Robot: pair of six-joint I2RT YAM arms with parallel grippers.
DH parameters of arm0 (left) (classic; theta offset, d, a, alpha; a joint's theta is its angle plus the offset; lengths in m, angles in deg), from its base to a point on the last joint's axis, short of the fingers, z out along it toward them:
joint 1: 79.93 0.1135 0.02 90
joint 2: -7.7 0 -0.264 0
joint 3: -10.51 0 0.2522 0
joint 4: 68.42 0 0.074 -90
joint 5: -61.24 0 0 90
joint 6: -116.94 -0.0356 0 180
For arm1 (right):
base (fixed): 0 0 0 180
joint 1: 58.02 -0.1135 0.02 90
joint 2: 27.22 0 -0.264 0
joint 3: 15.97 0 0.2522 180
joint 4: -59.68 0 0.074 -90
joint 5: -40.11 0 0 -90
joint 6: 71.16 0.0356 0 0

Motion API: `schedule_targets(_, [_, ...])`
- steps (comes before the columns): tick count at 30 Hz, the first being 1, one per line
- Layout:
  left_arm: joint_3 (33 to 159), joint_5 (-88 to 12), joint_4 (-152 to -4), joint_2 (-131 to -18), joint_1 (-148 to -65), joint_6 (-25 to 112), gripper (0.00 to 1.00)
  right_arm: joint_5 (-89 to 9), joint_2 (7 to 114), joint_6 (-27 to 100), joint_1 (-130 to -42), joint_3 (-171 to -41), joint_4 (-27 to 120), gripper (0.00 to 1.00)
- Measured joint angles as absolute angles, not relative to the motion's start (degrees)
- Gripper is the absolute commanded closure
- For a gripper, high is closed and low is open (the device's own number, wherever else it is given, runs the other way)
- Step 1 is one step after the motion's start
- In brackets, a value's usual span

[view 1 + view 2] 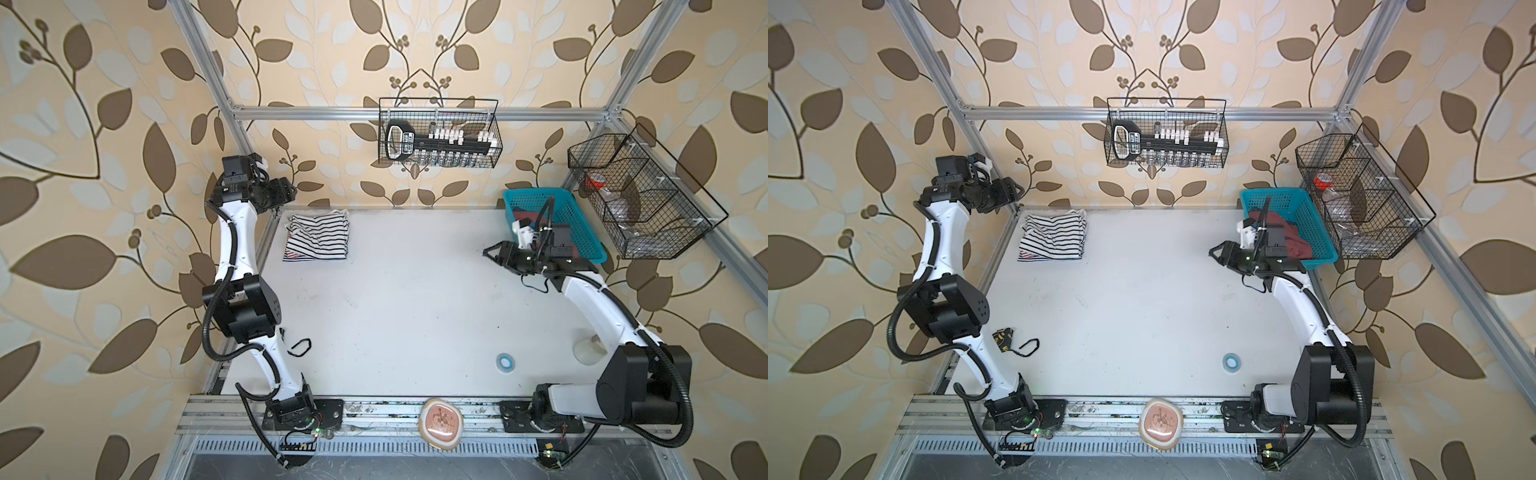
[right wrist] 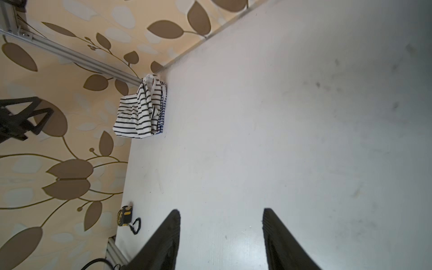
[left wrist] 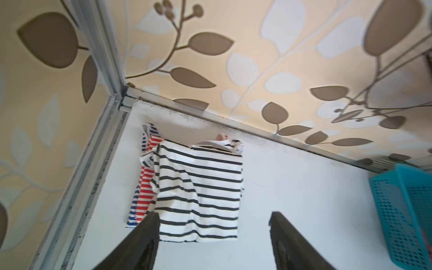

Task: Fold and stack the tank tops
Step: 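Grasp the pink garment in the teal basket with the right gripper while the left withdraws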

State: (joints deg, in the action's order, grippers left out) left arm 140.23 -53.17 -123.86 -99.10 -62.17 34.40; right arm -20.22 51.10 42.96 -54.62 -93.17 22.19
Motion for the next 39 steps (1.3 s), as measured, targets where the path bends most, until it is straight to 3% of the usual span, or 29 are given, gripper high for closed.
schedule_targets(5, [134.8, -55.4, -120.8, -93.9, -69.2, 39.0, 0.28, -26.5, 54.5, 38.2, -48.7, -104.6, 14.7, 0.43])
schedule_targets(17, [127.6, -55.9, -121.2, -96.9, -91.3, 40.1, 0.31, -38.0, 75.2, 34.5, -42.5, -123.0, 8.6, 0.41])
schedule_targets(28, [127.4, -57.5, -121.4, -103.7, -95.7, 40.5, 0.32, -50.7, 87.6, 31.6, -42.5, -128.4, 6.1, 0.42])
schedule_targets(39, [127.5, -60.2, -121.1, -108.6, -96.1, 40.5, 0.33, -63.5, 93.3, 27.4, -43.2, -134.5, 4.6, 0.38])
